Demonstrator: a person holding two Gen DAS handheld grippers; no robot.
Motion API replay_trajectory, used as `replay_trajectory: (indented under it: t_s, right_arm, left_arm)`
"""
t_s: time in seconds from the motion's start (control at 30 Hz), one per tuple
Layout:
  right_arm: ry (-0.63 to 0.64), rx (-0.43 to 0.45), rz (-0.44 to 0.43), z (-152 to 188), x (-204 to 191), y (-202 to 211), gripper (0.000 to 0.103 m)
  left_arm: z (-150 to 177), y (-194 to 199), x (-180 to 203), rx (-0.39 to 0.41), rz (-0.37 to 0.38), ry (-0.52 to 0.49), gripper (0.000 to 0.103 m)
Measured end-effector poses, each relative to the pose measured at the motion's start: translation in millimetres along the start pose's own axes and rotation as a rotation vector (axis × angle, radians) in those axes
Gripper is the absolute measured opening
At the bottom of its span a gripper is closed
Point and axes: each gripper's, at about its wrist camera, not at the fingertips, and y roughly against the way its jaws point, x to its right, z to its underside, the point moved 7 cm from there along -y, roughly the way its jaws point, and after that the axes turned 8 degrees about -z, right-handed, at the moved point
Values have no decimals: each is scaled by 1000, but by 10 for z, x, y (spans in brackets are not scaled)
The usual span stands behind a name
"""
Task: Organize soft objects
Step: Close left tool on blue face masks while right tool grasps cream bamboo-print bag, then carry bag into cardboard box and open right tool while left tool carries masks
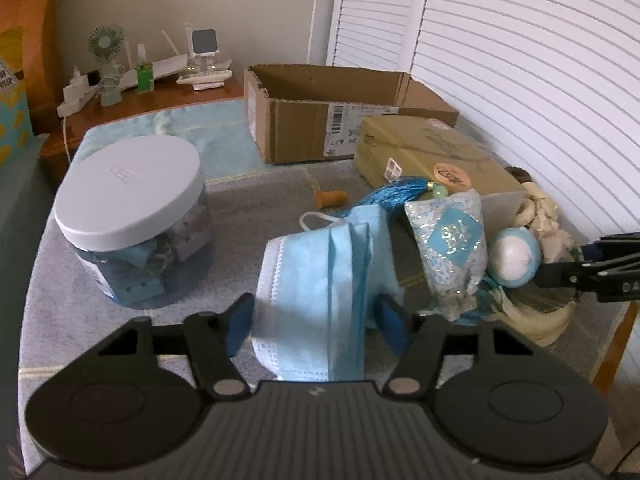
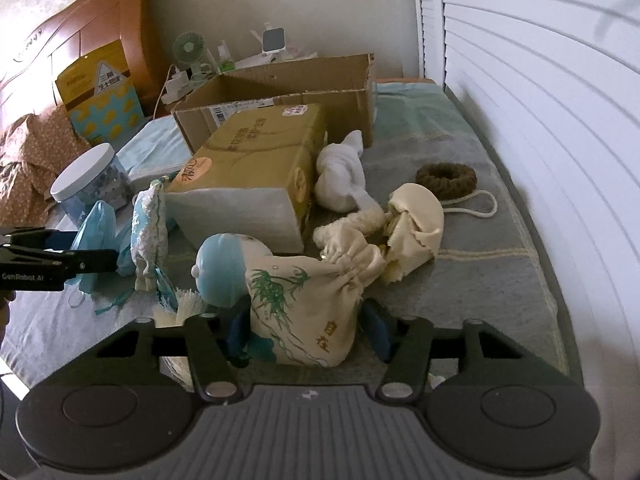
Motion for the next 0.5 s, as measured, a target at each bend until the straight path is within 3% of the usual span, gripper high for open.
replay_trajectory:
  t_s: [0.2,0.5]
  right_arm:
    - [39,3,36,15,-62,86,53]
    - [110,26,102,-43,-162,376,53]
  left_arm:
    - [-1,56,41,-1,5,-35,39]
    - [-76,287,56,7,-14,-98,33]
